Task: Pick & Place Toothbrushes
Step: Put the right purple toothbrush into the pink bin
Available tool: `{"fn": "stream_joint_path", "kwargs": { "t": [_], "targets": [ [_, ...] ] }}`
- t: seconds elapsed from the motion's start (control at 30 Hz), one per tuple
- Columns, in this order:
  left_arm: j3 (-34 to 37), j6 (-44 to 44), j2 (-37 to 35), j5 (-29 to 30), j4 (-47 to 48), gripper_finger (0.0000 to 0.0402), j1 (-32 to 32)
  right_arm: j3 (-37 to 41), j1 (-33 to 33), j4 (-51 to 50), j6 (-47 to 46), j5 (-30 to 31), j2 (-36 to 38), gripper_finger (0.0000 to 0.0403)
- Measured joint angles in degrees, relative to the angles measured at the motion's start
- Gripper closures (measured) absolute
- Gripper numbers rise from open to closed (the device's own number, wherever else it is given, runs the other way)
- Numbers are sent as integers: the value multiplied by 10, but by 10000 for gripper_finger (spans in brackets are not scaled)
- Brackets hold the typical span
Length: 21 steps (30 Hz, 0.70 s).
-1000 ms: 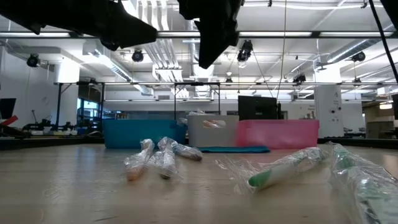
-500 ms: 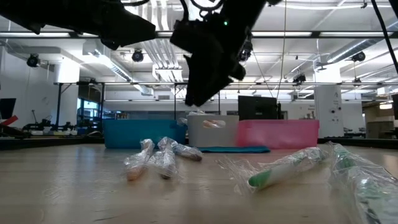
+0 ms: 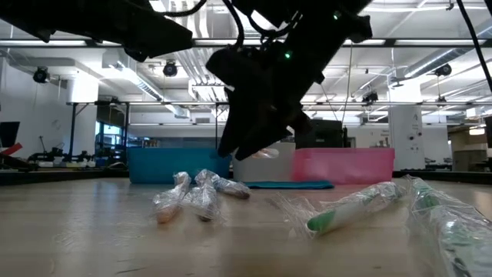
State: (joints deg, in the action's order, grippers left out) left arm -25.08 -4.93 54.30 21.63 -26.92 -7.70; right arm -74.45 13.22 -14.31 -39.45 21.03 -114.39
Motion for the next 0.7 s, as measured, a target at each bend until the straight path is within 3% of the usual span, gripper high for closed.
{"fn": "stream_joint_path", "kwargs": {
  "t": [0.23,0.7],
  "targets": [
    [0,3,0,0,0,182,0,36,3,73,-5,5,0,232],
    [0,5,1,0,-1,181,0,23,12,79,-1,32,-65,234]
  ]
}}
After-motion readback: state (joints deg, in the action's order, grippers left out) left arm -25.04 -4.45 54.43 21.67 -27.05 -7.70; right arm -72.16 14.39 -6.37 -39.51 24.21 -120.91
